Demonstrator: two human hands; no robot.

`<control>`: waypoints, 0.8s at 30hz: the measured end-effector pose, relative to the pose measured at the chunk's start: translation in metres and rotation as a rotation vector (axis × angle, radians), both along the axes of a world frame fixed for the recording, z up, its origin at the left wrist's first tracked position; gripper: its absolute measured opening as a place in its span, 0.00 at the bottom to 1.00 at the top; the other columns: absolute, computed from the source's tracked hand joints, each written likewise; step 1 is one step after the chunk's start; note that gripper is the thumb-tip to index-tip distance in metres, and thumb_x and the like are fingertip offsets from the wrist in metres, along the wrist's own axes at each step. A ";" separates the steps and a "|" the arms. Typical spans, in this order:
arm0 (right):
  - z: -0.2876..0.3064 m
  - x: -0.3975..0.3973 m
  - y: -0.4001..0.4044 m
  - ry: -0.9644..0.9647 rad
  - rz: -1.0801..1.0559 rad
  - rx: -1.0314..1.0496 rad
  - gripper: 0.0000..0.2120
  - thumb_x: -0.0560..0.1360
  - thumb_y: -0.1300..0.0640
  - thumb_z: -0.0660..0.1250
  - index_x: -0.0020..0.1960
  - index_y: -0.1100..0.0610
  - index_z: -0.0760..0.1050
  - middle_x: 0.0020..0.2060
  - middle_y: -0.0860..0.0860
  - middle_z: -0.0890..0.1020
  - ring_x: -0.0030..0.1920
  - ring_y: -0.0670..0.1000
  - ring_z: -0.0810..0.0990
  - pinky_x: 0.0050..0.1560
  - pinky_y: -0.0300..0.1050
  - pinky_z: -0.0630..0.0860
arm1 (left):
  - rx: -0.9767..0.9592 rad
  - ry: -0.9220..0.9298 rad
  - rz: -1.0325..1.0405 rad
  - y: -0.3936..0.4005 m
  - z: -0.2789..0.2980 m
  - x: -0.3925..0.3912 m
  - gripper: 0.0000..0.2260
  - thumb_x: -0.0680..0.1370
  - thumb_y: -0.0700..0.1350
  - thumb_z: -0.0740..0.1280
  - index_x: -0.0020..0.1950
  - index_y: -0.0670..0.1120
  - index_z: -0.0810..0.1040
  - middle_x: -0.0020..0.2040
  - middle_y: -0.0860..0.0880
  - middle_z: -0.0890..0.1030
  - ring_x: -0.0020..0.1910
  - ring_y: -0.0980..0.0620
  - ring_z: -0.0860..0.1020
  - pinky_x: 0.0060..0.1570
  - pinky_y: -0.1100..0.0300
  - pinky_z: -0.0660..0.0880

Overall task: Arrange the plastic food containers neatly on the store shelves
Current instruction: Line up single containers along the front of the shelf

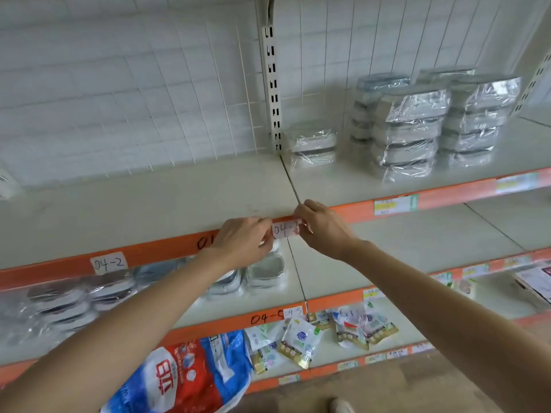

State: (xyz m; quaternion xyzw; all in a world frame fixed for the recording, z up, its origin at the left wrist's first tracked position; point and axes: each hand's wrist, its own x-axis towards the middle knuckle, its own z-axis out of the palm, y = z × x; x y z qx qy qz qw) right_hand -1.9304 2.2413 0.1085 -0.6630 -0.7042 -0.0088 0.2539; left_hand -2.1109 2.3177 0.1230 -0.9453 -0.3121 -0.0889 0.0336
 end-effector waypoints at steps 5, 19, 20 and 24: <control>-0.066 -0.042 -0.042 0.064 -0.055 -0.201 0.17 0.75 0.60 0.63 0.64 0.59 0.71 0.60 0.54 0.73 0.59 0.54 0.72 0.49 0.46 0.71 | -0.161 0.103 0.004 -0.014 -0.060 -0.039 0.12 0.77 0.48 0.62 0.57 0.44 0.74 0.57 0.48 0.75 0.56 0.46 0.75 0.42 0.56 0.71; -0.217 -0.037 -0.045 0.410 -0.348 -0.479 0.25 0.76 0.56 0.66 0.71 0.59 0.64 0.66 0.56 0.70 0.65 0.56 0.68 0.57 0.49 0.70 | -0.480 0.367 0.144 0.005 -0.192 -0.009 0.32 0.78 0.50 0.65 0.76 0.39 0.54 0.75 0.43 0.57 0.72 0.43 0.61 0.66 0.49 0.66; -0.226 -0.034 -0.042 0.416 -0.351 -0.485 0.25 0.76 0.56 0.66 0.71 0.59 0.63 0.66 0.55 0.70 0.65 0.55 0.69 0.57 0.48 0.70 | -0.483 0.366 0.152 0.009 -0.200 -0.004 0.33 0.78 0.50 0.65 0.76 0.39 0.53 0.76 0.43 0.55 0.73 0.43 0.60 0.67 0.48 0.65; -0.262 -0.017 -0.024 0.438 -0.363 -0.481 0.27 0.76 0.54 0.67 0.71 0.58 0.63 0.66 0.54 0.70 0.64 0.55 0.70 0.57 0.47 0.70 | -0.460 0.395 0.178 0.040 -0.225 0.019 0.38 0.77 0.51 0.67 0.78 0.41 0.47 0.78 0.45 0.48 0.76 0.43 0.52 0.72 0.49 0.57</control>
